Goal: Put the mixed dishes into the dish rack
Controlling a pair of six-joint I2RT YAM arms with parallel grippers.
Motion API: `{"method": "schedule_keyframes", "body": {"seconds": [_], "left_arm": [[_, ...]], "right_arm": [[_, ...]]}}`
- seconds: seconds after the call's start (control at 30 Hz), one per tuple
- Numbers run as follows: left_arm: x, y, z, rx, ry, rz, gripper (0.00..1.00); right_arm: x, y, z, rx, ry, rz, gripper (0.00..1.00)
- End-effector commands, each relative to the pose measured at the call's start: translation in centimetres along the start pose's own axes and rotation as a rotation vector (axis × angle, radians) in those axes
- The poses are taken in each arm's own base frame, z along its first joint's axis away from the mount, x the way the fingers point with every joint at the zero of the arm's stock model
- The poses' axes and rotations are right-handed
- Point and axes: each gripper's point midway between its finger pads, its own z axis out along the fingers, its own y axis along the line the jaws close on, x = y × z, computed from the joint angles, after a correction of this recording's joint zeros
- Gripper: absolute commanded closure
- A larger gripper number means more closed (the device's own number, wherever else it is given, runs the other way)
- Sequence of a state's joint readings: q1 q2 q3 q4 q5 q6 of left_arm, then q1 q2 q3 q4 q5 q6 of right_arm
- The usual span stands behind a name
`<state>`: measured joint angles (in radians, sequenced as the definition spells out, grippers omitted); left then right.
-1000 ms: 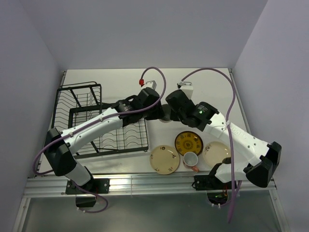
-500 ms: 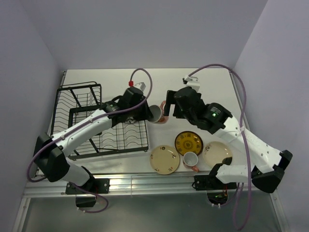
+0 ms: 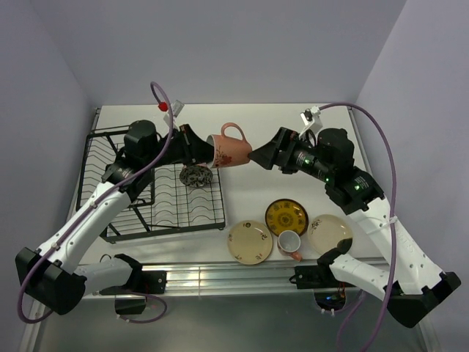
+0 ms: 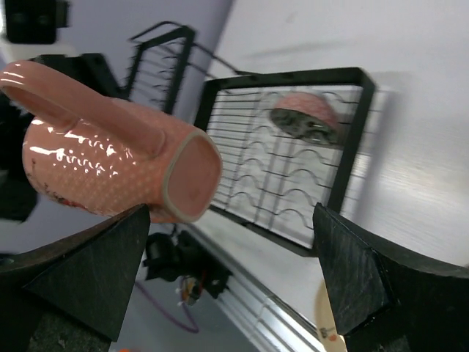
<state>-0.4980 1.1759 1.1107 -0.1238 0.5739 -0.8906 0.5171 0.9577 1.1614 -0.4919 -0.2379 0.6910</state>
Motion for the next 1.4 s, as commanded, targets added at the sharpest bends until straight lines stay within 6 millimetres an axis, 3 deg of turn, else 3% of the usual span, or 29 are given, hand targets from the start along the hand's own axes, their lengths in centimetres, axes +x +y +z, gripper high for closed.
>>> {"method": "schedule_keyframes", "body": {"seconds": [0.0, 0.27, 0.57, 0.9, 1.13, 1.37], "left_arm": [[-0.7, -7.0, -2.6, 0.292, -0.004, 0.035, 1.00], [0.3, -9.2, -4.0, 0.428, 0.055, -0.079, 1.00], [0.7, -9.4, -4.2, 0.491, 0.066, -0.154, 1.00], [0.1, -10.3, -4.4, 0.543, 0.063, -0.162, 1.00], [0.0, -9.6, -3.9, 0.527, 0.057, -0.187, 1.00], [0.1, -9.5, -3.8, 0.523, 0.056, -0.196, 1.00]], "right_arm": [[-1.2, 5.7, -1.0, -0.307, -0.003, -0.037, 0.01], [-1.3, 9.7, -3.3, -0.629, -0.023, -0.043, 0.04], [-2.0, 11.8, -4.0, -0.756, -0.034, -0.054, 0.10], [-1.7, 12.1, -3.6, -0.800, -0.004, -0.008, 0.17], [-1.3, 12.7, -3.1, -0.813, 0.015, -0.011, 0.19], [-1.1, 13.3, -2.7, -0.818, 0.021, -0.020, 0.31]]}}
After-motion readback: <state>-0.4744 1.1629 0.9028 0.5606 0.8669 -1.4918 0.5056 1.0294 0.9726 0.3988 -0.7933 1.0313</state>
